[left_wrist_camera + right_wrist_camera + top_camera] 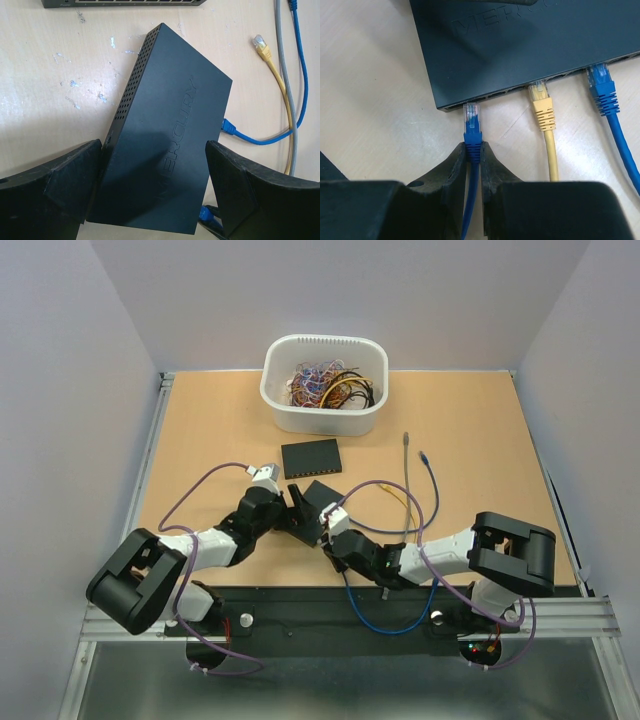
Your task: Insert the plug into the switch port
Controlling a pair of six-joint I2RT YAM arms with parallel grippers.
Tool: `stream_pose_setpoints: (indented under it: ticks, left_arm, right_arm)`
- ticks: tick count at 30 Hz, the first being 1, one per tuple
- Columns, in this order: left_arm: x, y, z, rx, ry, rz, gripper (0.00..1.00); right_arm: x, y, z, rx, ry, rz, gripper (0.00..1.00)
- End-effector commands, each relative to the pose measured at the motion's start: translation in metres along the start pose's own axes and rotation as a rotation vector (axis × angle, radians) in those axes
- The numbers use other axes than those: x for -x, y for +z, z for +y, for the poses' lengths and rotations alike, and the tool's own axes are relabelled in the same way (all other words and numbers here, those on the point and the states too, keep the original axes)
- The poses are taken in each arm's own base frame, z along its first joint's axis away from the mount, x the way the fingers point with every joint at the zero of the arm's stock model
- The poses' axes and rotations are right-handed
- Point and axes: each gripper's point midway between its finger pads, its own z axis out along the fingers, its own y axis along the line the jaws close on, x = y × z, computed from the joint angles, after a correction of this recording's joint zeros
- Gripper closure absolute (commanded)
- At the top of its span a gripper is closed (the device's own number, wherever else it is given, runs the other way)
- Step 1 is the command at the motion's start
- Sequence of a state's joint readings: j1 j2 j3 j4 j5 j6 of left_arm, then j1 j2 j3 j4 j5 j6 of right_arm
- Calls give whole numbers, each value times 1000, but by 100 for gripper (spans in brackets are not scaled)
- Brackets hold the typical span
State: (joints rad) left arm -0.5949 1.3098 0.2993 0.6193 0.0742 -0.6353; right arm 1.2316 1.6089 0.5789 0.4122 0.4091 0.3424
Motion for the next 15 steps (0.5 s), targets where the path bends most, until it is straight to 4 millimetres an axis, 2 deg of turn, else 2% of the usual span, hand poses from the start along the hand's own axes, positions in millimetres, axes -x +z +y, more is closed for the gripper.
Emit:
stream_pose_setpoints:
  ticks: [1,15]
  left_arm:
    - [-50,-8,9,10,-44,163,5]
    - [-59,-7,12,30,-65,174,5]
  right_arm:
    - [44,0,30,112,44,-118,100]
    - [52,-7,47,146,74,-131,100]
